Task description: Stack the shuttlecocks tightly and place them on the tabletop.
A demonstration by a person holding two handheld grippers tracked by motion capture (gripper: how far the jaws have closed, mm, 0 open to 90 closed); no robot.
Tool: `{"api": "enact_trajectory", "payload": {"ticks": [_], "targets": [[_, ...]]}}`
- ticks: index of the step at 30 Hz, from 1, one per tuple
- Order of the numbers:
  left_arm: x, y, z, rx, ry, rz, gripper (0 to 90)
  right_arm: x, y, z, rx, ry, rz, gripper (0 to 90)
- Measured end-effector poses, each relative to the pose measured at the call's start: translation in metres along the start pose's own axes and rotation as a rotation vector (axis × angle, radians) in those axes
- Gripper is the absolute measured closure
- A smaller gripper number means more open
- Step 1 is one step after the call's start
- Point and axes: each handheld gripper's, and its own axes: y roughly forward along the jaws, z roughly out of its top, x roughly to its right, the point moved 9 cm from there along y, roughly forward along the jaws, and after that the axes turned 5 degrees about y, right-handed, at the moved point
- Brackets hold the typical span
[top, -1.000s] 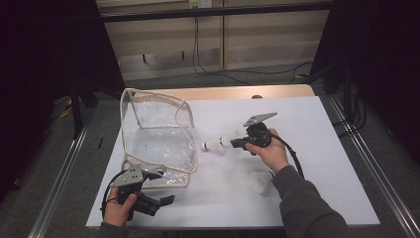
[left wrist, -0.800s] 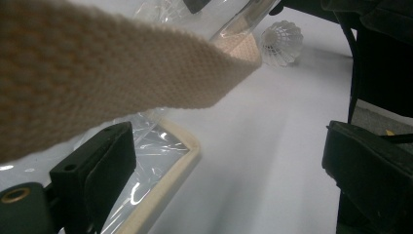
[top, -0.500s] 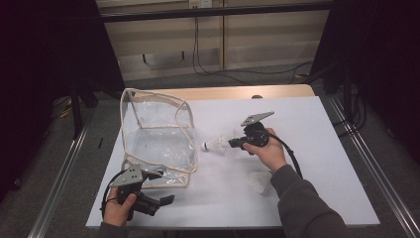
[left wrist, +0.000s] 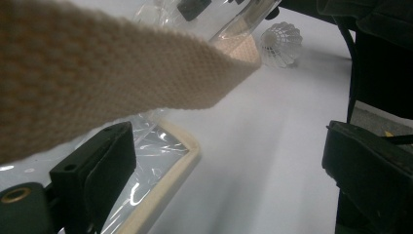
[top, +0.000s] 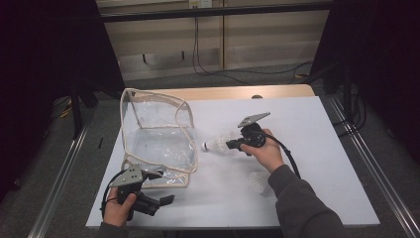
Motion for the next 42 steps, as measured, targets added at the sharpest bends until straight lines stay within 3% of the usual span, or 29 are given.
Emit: {"api": "enact_trajectory", "payload": {"ticks": [42], "targets": [[0.0,0.0,0.0,0.001,0.001,0.0,5.5,-0.004,0.013,0.001,-0.013,-0.01,0.015,90.0]]}}
